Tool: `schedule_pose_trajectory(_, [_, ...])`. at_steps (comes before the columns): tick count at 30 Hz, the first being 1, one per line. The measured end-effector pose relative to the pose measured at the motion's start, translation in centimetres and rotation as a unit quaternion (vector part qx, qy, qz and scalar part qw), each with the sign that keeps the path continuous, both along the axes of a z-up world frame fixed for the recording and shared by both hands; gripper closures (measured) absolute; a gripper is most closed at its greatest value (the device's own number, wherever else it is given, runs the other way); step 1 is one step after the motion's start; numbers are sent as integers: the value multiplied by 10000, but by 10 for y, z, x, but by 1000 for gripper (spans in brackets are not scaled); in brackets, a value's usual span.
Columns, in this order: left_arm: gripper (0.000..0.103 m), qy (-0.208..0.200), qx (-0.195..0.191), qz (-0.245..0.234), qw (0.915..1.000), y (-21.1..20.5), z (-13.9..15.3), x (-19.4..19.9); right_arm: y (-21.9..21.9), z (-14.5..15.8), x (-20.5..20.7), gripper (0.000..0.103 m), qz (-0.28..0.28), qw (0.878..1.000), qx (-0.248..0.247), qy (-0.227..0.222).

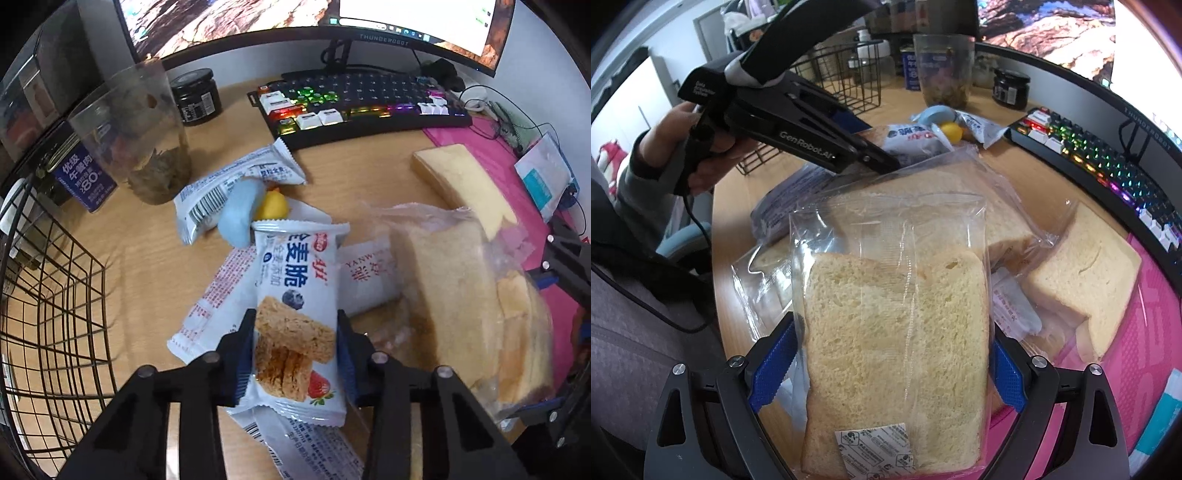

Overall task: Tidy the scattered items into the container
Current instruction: 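Grasp the oat-crisp snack bar packet with the left tool while the right tool holds the bread bag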

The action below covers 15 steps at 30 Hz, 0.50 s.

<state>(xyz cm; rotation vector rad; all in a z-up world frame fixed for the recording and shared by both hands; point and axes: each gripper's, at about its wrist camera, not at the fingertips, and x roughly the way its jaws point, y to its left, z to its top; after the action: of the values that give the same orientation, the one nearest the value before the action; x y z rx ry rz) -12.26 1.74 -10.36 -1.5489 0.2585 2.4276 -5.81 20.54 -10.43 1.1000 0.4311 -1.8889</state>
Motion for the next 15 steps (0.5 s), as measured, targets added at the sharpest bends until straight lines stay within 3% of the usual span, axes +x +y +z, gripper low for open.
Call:
schedule_pose_trajectory(4, [58,-2,-88,-96,9999,3,-3,1,-2,0,0,9,-12,10000,24,7])
schedule_pose_trajectory(5, [54,10,-101,-111,9999,5,-3,2,-3,0,0,9,-9,10000,50,24])
schedule_pose_trajectory(8, [30,-23,-97,-112,9999,8,-6,1,-4,-1,0,9,-1,10000,81,51])
schedule_pose_trajectory(11, [26,22,-303,-140,9994,13,-10,0,-3,-1,-2,9,-9,10000,32,7])
schedule_pose_trajectory(15, [16,-76,-223,22,9997,5,-15,-7,-3,-1,-2,9,7,10000,28,-3])
